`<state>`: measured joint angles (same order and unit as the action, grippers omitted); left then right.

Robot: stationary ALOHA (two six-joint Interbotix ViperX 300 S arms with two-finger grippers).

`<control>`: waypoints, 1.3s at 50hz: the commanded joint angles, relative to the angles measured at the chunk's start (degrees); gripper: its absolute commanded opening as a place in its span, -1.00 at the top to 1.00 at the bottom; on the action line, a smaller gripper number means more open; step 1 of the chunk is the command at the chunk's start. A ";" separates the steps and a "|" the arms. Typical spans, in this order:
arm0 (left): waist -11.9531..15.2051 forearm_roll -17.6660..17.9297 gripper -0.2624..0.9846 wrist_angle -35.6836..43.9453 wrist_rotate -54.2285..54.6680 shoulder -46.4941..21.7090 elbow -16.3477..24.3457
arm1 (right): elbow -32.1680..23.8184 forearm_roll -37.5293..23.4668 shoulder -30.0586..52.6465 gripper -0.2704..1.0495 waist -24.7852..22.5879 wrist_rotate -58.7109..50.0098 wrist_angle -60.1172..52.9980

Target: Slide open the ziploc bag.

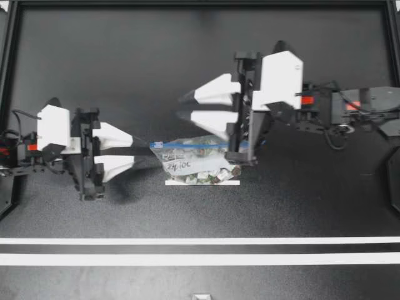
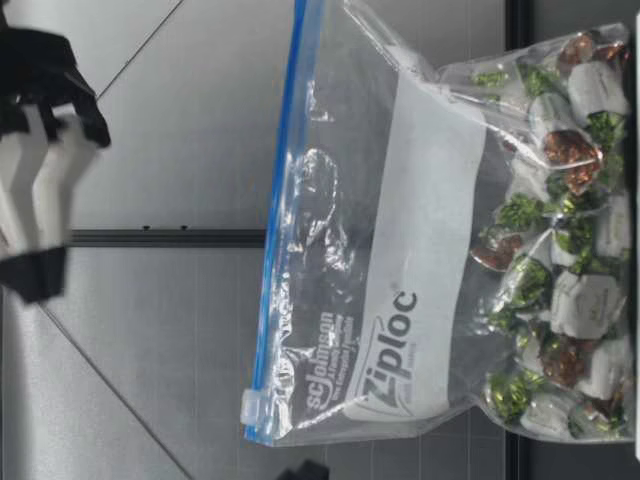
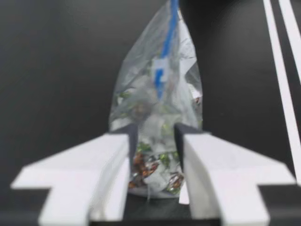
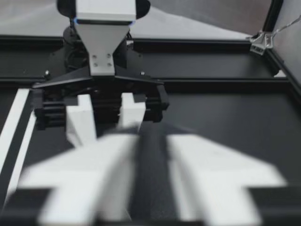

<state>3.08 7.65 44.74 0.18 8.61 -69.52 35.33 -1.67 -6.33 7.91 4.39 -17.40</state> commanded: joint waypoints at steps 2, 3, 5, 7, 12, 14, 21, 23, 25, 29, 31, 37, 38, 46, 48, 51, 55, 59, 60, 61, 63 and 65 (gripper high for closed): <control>-0.18 -0.18 0.08 1.32 -0.09 -2.02 2.46 | -3.16 -0.18 1.76 -0.35 0.53 0.09 0.35; -0.18 -0.18 0.08 1.49 -0.09 -2.37 2.64 | -3.43 -0.18 2.20 -0.35 0.53 0.09 0.35; -0.18 -0.18 0.08 1.85 -0.09 -3.08 3.08 | -4.13 -0.18 3.16 -0.35 0.44 0.00 0.70; -0.18 -0.18 0.08 2.20 -0.09 -3.52 3.34 | -4.83 -0.09 4.04 -0.35 0.44 0.00 1.14; -0.18 -0.09 0.08 3.25 -0.09 -4.31 3.52 | -6.50 -0.09 5.62 -0.35 0.44 0.00 2.90; -0.18 -0.09 0.08 3.69 -0.09 -4.39 3.52 | -6.94 -0.09 6.06 -0.35 0.44 0.00 3.43; -0.18 -0.18 0.08 4.22 -0.09 -4.39 4.04 | -8.09 -0.18 7.73 -0.35 0.09 0.00 4.39; -0.18 -0.09 0.08 4.22 -0.09 -4.48 4.22 | -8.35 -0.18 8.26 -0.35 -0.18 0.00 4.57; -0.18 -0.18 0.08 4.31 -0.09 -4.57 4.31 | -8.53 -0.18 8.70 -0.35 -0.44 0.00 4.75; -0.18 -0.09 0.09 4.22 -0.09 -4.92 4.57 | -8.79 -0.18 9.40 -0.35 -0.97 0.00 5.27; -0.18 -0.18 0.11 4.22 -0.09 -5.01 4.57 | -8.88 -0.18 9.67 -0.35 -1.32 -0.09 5.45; -0.18 -0.09 0.28 4.22 -0.09 -5.10 4.66 | -8.88 -0.18 10.20 -0.35 -2.11 -0.26 6.59; -0.18 -0.09 0.32 4.22 -0.09 -5.10 4.66 | -8.88 -0.18 10.20 -0.35 -2.29 -0.26 6.86; -0.18 0.00 0.65 3.87 0.00 -5.10 5.19 | -8.88 -0.09 11.25 -0.35 -3.16 -0.44 8.09; -0.18 0.00 0.71 3.78 -0.09 -5.19 5.19 | -8.88 -0.09 11.69 -0.35 -3.25 -0.44 8.26; -0.18 0.00 0.78 3.78 -0.09 -5.19 5.19 | -8.88 0.00 12.04 -0.35 -3.43 -0.53 8.44; -0.18 0.00 0.82 3.69 0.00 -5.10 5.10 | -8.88 0.00 12.48 -0.35 -3.43 -0.79 8.79; -0.18 0.00 0.82 3.69 -0.09 -5.10 5.10 | -8.96 0.00 12.66 -0.35 -3.43 -1.14 9.23; -0.18 0.00 0.82 3.69 -0.09 -5.10 5.01 | -8.88 0.00 12.74 -0.35 -3.43 -1.23 9.23; -0.18 0.00 0.82 3.69 -0.09 -5.10 5.01 | -8.88 0.00 12.83 -0.35 -3.43 -1.32 9.23; -0.18 0.00 0.82 3.69 -0.18 -5.19 5.01 | -8.88 0.00 13.01 -0.35 -3.43 -1.49 9.32; -0.18 0.00 0.82 3.69 -0.18 -5.10 5.01 | -8.96 0.00 13.27 -0.34 -3.43 -1.49 9.40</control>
<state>2.99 7.56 48.25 0.09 2.99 -65.21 27.77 -1.76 7.38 4.66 2.99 -7.91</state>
